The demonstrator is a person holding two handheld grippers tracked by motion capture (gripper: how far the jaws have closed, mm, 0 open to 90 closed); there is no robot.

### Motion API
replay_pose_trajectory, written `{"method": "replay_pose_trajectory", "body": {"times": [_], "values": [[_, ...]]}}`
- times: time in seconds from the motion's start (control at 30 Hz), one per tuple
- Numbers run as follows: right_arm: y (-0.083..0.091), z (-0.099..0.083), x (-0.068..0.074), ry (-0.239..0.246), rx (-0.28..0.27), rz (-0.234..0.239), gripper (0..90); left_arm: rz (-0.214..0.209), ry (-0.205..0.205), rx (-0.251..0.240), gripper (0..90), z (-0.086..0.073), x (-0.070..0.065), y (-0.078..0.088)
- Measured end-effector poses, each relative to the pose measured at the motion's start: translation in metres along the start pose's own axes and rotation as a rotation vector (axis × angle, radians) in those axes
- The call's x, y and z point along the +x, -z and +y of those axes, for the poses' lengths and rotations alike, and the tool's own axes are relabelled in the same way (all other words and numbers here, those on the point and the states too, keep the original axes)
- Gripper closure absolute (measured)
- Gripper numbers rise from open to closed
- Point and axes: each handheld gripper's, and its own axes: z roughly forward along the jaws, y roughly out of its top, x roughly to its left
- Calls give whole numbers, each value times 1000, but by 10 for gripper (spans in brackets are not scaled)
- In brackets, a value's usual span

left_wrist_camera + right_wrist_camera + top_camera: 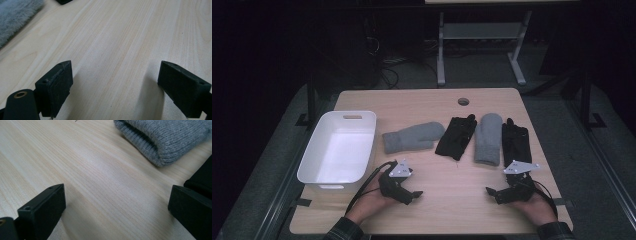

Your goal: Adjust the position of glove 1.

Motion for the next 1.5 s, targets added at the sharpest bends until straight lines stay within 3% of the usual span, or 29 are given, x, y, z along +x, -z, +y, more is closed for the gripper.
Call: {"method": "replay_pose_trajectory", "body": {"times": [0.17, 0.27, 0.67, 0.9, 1.0, 1.5], "values": [[1, 1, 1, -5, 17, 3, 25, -1, -2, 0, 118, 0, 0, 0], [6, 5, 2, 8, 31, 27, 160, -4, 2, -1, 118, 0, 0, 0], [16, 17, 3, 36, -1, 53, 364, -1, 0, -2, 119, 0, 0, 0], [21, 32, -3, 34, -28, 76, 773, 1, 0, -8, 118, 1, 0, -1], [21, 39, -9, 34, -39, 71, 897, 1, -1, -6, 119, 1, 0, -1], [2, 70, -32, 43, -40, 72, 900, -2, -1, -7, 118, 1, 1, -1]]}}
